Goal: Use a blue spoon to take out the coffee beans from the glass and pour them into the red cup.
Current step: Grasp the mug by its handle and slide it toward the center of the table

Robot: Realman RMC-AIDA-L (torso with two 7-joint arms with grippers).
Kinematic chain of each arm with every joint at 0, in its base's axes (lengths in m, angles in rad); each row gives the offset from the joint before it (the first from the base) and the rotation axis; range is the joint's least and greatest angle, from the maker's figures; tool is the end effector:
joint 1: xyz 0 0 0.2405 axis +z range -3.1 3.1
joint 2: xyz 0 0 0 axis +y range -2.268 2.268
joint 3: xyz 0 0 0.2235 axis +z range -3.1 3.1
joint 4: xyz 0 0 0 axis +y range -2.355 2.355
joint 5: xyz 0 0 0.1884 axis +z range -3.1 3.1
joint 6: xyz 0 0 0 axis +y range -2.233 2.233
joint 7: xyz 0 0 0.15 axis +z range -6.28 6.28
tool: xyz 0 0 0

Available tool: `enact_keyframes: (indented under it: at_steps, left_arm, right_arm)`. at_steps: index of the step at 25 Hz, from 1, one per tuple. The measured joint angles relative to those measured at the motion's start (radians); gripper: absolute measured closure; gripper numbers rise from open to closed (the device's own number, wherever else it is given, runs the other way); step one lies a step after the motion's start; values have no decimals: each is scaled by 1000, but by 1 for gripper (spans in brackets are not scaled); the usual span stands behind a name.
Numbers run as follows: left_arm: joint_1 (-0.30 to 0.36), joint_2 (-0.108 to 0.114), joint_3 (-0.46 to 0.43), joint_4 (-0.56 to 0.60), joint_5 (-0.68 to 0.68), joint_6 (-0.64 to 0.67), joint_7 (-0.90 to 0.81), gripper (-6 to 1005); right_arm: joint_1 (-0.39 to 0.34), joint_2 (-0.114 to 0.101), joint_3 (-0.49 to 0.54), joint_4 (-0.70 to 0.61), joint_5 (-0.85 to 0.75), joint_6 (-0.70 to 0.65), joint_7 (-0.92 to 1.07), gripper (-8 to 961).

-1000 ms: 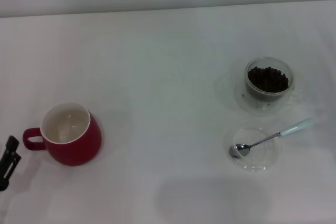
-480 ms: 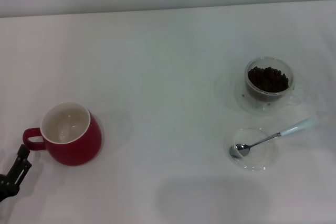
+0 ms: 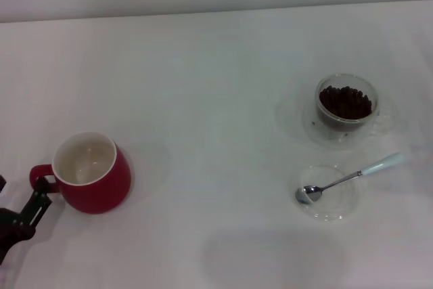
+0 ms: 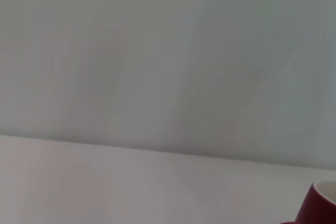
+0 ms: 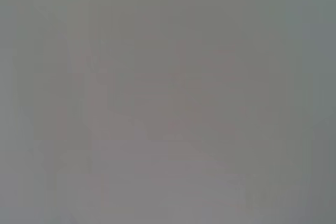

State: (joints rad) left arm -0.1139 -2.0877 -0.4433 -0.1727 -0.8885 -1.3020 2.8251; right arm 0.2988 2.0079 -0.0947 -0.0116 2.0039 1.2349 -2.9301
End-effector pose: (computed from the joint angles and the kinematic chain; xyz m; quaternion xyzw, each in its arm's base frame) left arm -0.3223 0.1946 -0.0328 -0.7375 -0.3295 -0.2961 0.5098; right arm 0.3796 0.2570 0.0906 -0.5900 0.2775 0.2167 0.7266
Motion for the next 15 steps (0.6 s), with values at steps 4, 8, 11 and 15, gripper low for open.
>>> enact_keyframes:
  at_steps: [4, 8, 11, 15]
  left_arm:
    - [-14, 0, 0, -1, 0, 9, 0, 185]
    - [-37, 1, 0, -2, -1, 35, 0, 185]
    - [-47, 0, 0, -11, -2, 69, -1, 186]
    - [-54, 0, 0, -25, -2, 96, -1, 186]
  right_arm:
    - [1, 0, 2, 0, 1, -2, -1, 80]
    - [3, 0, 3, -1, 2, -3, -2, 80]
    - [3, 0, 3, -1, 3, -3, -2, 80]
    - [2, 0, 3, -1, 6, -4, -2, 80]
